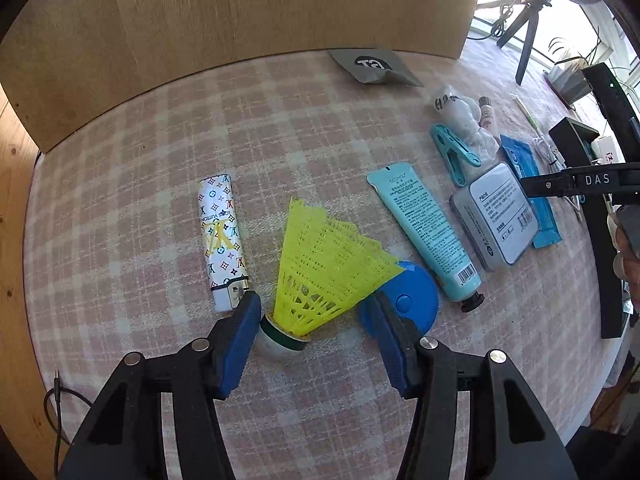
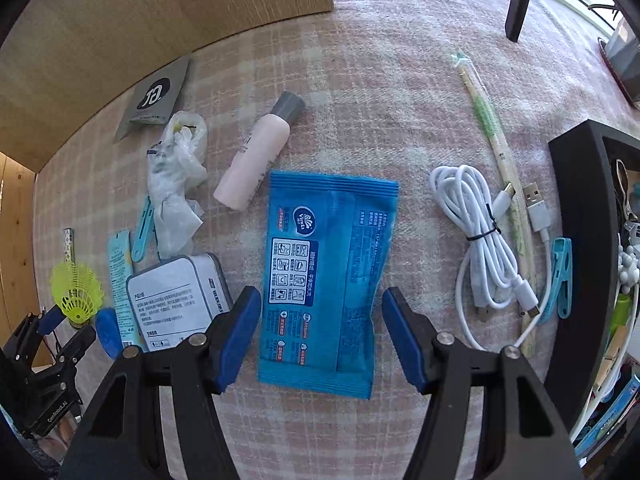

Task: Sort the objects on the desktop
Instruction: 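Grasp the yellow shuttlecock with the left gripper while the right gripper grasps the blue wipe pack, then carry the shuttlecock and wipe pack into the black tray and open both grippers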

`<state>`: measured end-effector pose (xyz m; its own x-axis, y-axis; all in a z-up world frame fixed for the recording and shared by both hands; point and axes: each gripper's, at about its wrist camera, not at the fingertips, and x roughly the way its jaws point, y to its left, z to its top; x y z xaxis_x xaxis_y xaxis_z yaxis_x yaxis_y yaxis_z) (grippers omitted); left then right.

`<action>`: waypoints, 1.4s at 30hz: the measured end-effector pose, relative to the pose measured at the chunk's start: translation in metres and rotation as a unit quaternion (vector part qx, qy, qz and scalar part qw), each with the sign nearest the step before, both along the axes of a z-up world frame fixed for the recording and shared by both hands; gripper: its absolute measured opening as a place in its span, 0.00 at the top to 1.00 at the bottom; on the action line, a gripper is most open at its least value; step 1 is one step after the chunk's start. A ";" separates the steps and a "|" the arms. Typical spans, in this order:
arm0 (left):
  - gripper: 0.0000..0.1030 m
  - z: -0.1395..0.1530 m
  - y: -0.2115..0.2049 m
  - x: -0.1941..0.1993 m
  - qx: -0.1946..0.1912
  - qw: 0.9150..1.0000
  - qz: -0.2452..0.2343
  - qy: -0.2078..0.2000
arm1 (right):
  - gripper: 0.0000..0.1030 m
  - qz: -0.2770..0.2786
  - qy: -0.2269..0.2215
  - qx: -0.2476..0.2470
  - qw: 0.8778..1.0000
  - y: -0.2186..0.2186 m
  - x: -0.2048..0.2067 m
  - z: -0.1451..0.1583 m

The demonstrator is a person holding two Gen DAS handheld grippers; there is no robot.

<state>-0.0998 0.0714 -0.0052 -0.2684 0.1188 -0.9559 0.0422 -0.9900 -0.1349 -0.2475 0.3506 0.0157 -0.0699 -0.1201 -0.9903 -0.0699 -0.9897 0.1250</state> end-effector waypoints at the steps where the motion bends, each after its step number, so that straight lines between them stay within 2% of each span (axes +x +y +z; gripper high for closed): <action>1: 0.49 -0.001 -0.001 -0.001 0.005 1.000 0.006 0.002 | 0.33 0.006 0.001 0.006 1.000 -0.003 -0.001 -0.001; 5: 0.63 -0.001 -0.002 -0.001 0.031 0.999 0.020 0.006 | 0.33 0.037 0.015 0.041 0.998 -0.023 0.007 -0.003; 7: 0.71 -0.001 -0.001 0.002 0.035 0.999 0.020 0.008 | 0.40 0.052 0.026 0.059 0.997 -0.027 0.014 -0.003; 10: 0.75 -0.001 0.000 0.008 0.031 0.999 0.030 0.008 | 0.50 0.071 0.037 0.064 0.995 -0.029 0.025 -0.003; 16: 0.75 -0.002 -0.005 0.028 0.048 0.997 0.062 0.013 | 0.65 0.099 0.038 0.061 0.992 -0.010 0.046 0.003; 22: 0.75 -0.002 -0.001 0.059 0.063 0.994 0.092 0.014 | 0.71 0.126 0.042 0.045 0.990 -0.004 0.094 0.004; 25: 0.75 -0.003 0.012 0.062 0.067 0.992 0.107 0.016 | 0.75 0.127 0.048 0.027 0.990 0.002 0.122 0.006; 31: 0.76 -0.001 0.031 0.092 0.081 0.988 0.132 0.025 | 0.80 0.117 0.058 -0.003 0.991 0.018 0.157 0.012; 35: 0.76 0.005 0.045 0.106 0.085 0.986 0.140 0.033 | 0.81 0.129 0.072 -0.004 0.989 0.028 0.189 0.019; 38: 0.76 0.013 0.060 0.111 0.083 0.985 0.143 0.039 | 0.82 0.132 0.083 -0.019 0.988 0.029 0.213 0.033; 39: 0.76 0.016 0.065 0.112 0.082 0.985 0.143 0.042 | 0.82 0.135 0.088 -0.023 0.987 0.046 0.214 0.042; 42: 0.76 0.028 0.084 0.112 0.078 0.986 0.136 0.053 | 0.82 0.141 0.102 -0.033 0.984 0.062 0.220 0.064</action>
<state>0.0123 0.1555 0.0227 -0.4083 0.1723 -0.8964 0.2814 -0.9104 -0.3032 -0.0271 0.4129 0.0793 -0.2205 -0.2259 -0.9489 0.2389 -0.9557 0.1720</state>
